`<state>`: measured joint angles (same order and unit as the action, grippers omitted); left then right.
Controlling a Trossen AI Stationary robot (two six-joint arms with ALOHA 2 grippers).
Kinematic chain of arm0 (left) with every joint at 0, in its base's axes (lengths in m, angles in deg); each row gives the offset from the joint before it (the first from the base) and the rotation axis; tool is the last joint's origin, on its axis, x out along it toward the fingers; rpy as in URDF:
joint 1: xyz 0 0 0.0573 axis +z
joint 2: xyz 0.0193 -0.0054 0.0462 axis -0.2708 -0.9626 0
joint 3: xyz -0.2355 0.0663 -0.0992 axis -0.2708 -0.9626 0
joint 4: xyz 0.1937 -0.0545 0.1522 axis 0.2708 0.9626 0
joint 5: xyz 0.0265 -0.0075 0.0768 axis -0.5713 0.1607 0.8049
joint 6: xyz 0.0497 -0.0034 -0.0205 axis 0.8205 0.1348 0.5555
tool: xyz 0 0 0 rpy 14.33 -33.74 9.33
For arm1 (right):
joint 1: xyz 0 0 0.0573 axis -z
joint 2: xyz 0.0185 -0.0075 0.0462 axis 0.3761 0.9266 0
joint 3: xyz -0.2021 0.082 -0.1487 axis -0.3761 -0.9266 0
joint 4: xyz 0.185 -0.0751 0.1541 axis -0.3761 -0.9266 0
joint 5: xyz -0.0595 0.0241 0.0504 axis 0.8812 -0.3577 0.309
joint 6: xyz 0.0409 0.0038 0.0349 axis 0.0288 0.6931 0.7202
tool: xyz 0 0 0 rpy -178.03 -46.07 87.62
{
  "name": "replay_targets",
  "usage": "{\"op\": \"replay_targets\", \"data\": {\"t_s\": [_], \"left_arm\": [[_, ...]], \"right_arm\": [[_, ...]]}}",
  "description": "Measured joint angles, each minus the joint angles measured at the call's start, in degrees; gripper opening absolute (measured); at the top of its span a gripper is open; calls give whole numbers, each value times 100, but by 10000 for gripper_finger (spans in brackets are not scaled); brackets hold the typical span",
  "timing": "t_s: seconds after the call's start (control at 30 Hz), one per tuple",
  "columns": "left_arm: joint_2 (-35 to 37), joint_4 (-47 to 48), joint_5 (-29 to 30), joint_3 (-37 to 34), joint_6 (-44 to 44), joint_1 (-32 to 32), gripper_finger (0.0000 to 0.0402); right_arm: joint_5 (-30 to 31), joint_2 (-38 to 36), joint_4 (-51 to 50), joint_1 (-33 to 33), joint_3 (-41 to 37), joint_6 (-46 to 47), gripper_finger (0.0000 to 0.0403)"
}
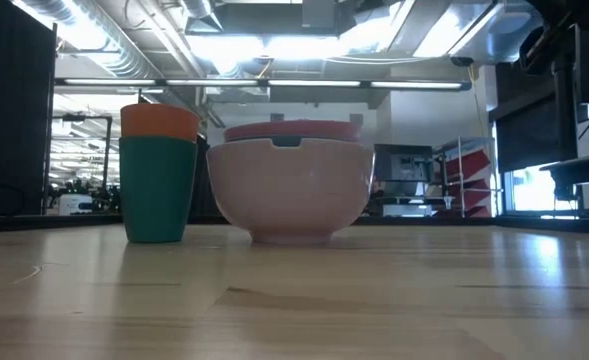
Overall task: Nest bowls inside each other
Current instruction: Return to Home Position
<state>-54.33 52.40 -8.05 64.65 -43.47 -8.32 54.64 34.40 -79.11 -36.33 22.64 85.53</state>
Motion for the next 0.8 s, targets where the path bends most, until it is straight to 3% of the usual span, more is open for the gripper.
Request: {"op": "replay_targets", "data": {"t_s": [0.4,0.8], "left_arm": [[1136,-2592,-192,-2947,-305,2,0],[1268,-4619,-196,-4662,-532,6,0]], "right_arm": [[-210,0,-2,1,2,-1,1],[-212,0,-8,2,4,-36,1]]}}
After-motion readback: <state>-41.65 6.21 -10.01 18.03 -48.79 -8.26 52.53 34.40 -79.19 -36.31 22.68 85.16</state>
